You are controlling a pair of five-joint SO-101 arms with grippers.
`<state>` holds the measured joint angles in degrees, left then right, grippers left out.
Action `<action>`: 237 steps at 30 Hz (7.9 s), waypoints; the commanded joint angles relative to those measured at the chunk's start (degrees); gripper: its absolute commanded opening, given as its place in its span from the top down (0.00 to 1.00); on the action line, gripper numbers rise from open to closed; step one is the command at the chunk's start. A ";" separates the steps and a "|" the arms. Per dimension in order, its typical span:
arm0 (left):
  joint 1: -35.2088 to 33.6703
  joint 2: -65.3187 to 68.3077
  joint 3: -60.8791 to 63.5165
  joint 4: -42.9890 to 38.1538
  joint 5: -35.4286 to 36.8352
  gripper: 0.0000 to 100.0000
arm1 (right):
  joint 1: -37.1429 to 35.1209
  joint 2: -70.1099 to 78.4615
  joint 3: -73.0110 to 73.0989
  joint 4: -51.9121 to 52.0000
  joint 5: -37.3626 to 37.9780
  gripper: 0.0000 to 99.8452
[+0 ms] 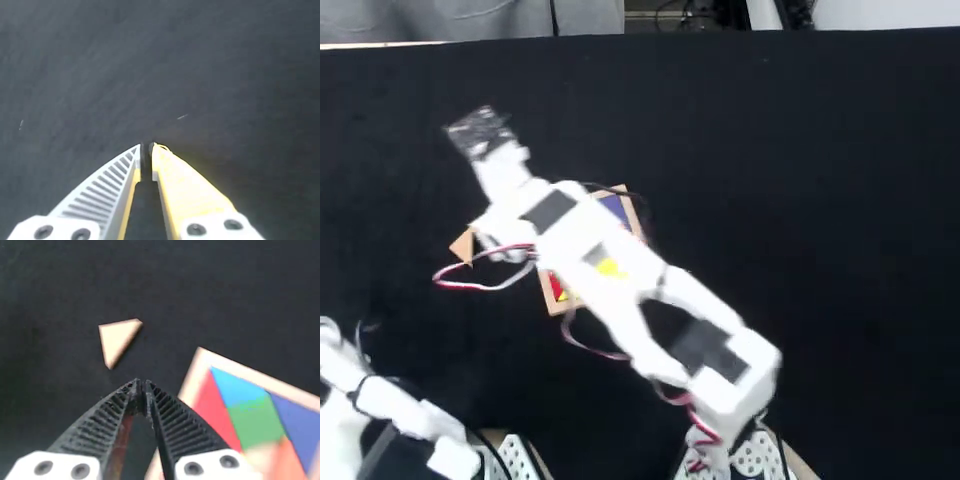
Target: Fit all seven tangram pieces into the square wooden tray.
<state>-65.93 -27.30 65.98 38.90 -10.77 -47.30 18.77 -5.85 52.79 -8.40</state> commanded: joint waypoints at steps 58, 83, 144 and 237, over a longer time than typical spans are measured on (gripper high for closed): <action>1.63 -49.14 28.62 0.88 0.00 0.89 | -1.58 46.11 -80.66 47.56 -21.10 0.74; 1.63 -49.14 28.62 0.97 0.00 0.89 | -5.10 55.78 -80.48 47.56 -22.51 0.75; 1.63 -49.14 28.70 1.14 -0.09 0.89 | -5.10 58.07 -81.01 43.87 -16.44 0.83; 1.71 -49.23 29.58 0.70 -0.18 0.89 | 18.37 0.92 -3.65 22.77 -9.85 0.82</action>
<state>-64.62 -75.91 95.96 39.96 -10.59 -29.63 27.38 -7.96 74.95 -18.15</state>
